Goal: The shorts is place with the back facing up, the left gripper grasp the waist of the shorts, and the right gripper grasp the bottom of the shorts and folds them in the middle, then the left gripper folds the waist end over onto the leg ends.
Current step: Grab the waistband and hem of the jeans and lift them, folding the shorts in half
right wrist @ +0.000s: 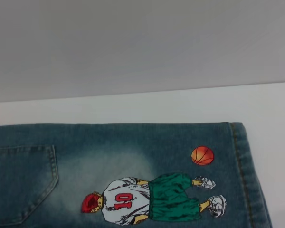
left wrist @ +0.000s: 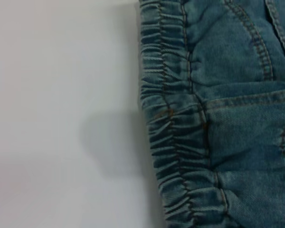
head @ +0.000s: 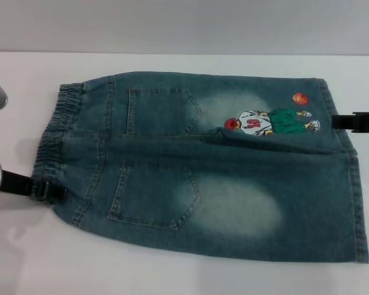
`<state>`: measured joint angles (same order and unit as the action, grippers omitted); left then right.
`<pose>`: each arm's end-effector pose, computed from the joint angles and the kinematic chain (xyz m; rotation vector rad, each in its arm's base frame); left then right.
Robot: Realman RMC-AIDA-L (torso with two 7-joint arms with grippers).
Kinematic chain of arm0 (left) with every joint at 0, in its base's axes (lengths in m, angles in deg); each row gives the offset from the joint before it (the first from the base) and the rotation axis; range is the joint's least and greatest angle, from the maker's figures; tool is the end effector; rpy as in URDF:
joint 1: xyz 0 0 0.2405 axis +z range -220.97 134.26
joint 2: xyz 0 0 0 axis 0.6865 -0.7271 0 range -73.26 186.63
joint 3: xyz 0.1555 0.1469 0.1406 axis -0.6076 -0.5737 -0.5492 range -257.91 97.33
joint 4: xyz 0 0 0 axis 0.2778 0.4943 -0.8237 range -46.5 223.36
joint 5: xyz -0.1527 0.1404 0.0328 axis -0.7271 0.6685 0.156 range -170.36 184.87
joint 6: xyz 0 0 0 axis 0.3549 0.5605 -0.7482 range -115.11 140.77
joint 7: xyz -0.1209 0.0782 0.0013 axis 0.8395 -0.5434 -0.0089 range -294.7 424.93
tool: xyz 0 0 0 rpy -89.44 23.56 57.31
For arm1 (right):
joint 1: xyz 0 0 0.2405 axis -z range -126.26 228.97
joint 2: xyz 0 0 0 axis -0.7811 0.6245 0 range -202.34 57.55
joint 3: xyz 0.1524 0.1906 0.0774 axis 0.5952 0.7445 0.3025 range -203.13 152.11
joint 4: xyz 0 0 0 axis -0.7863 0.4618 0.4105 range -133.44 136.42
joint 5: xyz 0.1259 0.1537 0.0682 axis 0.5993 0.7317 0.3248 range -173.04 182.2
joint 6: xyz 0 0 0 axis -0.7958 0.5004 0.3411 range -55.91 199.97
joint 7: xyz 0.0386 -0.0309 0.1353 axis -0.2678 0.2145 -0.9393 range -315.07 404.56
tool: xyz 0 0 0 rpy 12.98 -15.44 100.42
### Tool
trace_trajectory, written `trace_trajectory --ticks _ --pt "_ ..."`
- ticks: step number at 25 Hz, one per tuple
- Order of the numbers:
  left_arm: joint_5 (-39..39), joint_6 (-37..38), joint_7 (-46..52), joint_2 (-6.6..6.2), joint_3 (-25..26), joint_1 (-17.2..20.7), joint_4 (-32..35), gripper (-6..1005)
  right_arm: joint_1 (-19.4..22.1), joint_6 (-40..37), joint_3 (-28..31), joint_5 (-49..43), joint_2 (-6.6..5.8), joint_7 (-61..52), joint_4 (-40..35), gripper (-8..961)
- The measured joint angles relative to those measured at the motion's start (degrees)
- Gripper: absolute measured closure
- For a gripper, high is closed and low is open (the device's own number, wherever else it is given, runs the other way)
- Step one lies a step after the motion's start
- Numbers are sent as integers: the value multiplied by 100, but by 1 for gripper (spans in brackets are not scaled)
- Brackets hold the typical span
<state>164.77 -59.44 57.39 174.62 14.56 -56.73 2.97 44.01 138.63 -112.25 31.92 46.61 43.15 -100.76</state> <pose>-0.2744 0.3188 0.0239 -1.9766 -1.3725 0.3173 0.2142 0.3191 0.0494 -1.9043 1.3396 0.1020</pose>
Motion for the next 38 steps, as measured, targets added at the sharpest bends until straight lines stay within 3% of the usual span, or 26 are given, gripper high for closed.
trace_trajectory --ticks 18,29,38 --pt "-11 -300 63 4 -10 -236 64 332 25 37 -26 0 -2 13 -129 438" --pt "2 -302 72 1 -29 -240 36 503 34 221 -27 2 -9 18 -128 438" --pt "0 -361 95 6 -79 -196 -143 584 47 1195 -27 -32 -4 19 -156 438"
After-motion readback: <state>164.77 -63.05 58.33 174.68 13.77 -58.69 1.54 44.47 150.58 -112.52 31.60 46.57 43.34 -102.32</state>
